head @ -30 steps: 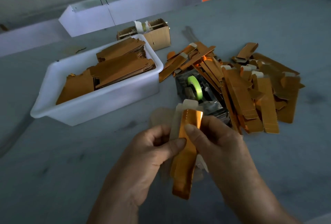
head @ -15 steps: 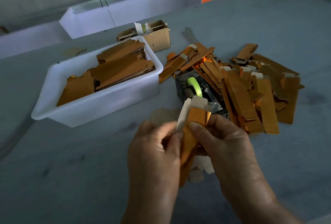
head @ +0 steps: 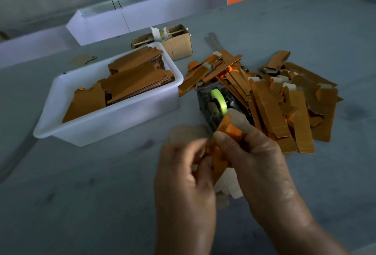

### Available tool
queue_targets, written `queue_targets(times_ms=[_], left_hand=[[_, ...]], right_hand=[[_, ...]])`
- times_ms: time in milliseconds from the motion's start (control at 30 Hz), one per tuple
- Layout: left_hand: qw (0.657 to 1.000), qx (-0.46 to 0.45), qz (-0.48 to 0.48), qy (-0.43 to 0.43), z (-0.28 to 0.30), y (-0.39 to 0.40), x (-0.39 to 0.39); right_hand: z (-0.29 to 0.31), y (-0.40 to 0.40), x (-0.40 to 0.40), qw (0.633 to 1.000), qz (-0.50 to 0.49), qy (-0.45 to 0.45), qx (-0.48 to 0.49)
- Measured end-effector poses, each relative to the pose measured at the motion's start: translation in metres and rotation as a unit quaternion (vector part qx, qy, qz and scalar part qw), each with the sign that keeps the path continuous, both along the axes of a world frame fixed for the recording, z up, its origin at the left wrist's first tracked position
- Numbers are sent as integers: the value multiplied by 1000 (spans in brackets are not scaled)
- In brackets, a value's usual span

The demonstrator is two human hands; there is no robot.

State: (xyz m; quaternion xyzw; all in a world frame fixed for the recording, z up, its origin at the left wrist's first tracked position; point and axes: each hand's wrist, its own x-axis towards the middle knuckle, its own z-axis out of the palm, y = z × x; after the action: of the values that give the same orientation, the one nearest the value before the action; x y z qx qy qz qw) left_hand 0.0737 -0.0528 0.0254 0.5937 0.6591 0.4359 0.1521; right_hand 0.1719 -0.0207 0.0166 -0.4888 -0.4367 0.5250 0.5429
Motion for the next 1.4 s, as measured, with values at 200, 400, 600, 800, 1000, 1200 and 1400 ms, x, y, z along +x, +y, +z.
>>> queue_targets(times_ms=[200,400,600,800,1000,1200,1400], left_hand=[[935,-177,-86,-294,17,14,-20],[896,-136,11,-422,17,24,-35],[888,-127,16,-442,14,23,-18],[889,-166,-25,-427,14,25,2],[856,-196,-43,-477,16,27,17],[838,-210,-38,-502,11,25,21],[805,-196,8,-560,5,24,11]], right_hand=[[26,3,16,994,43,-95,20],[30,28,66,958,-67,-270,63],[13,35,59,928,9,-371,36],[8,41,51,902,29,-430,20],[11,43,47,933,26,-358,5],[0,41,43,976,-2,-216,-38],[-3,26,49,986,-43,-158,-18]])
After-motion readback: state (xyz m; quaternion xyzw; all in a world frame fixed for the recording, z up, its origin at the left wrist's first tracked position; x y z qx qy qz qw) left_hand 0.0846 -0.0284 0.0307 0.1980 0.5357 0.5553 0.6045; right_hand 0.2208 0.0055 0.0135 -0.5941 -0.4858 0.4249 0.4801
